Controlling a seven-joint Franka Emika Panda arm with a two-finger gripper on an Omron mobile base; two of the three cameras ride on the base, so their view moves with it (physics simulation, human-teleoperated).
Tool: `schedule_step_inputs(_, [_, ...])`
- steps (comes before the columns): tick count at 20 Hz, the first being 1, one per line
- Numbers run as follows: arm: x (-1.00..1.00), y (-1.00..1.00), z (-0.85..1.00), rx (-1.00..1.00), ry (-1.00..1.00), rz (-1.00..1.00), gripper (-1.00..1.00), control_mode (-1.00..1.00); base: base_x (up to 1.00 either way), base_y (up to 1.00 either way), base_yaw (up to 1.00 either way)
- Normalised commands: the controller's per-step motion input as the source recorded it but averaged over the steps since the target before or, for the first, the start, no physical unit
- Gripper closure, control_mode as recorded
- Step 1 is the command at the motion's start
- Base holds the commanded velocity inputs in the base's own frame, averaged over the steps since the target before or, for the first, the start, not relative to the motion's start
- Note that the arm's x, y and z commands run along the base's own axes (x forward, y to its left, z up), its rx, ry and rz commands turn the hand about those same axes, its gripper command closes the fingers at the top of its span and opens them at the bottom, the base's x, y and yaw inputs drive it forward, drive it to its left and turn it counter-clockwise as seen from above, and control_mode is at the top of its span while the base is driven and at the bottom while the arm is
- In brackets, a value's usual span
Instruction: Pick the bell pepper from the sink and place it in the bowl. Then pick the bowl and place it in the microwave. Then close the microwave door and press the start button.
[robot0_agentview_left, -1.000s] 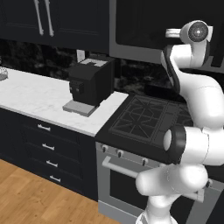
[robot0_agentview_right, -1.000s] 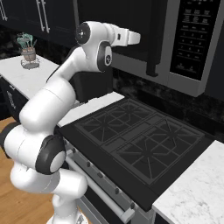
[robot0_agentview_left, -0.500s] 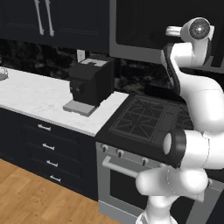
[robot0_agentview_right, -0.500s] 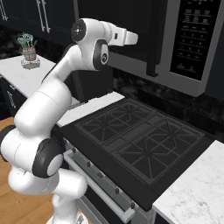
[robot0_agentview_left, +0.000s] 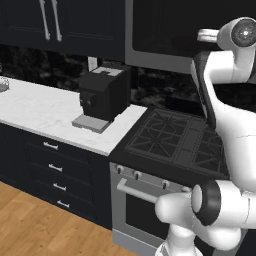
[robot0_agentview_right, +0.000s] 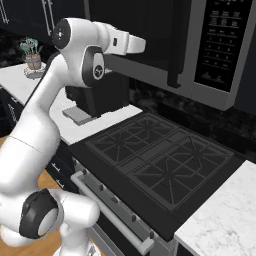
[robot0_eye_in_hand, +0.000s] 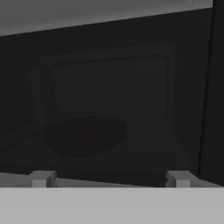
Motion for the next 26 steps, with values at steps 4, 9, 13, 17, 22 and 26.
schedule_step_inputs(4, [-1.0,0.0,0.0,0.0,-0.05,0.0,-1.0,-1.0,0.0,0.0,0.0])
schedule_step_inputs(9, [-1.0,0.0,-0.17,0.0,-0.12,0.0,1.0,-1.0,0.0,0.0,0.0])
schedule_step_inputs(13, [-0.98,0.0,-0.29,0.0,-0.03,0.0,1.0,-1.0,0.0,0.0,0.0])
schedule_step_inputs(17, [-0.63,-0.1,-0.29,0.0,-0.01,0.0,1.0,-1.0,0.0,0.0,0.0])
schedule_step_inputs(22, [-0.09,-0.35,0.0,0.0,0.0,0.0,1.0,-1.0,0.0,0.0,0.0])
schedule_step_inputs(26, [0.0,-0.46,-0.01,0.0,0.0,0.0,1.0,-1.0,0.0,0.0,0.0])
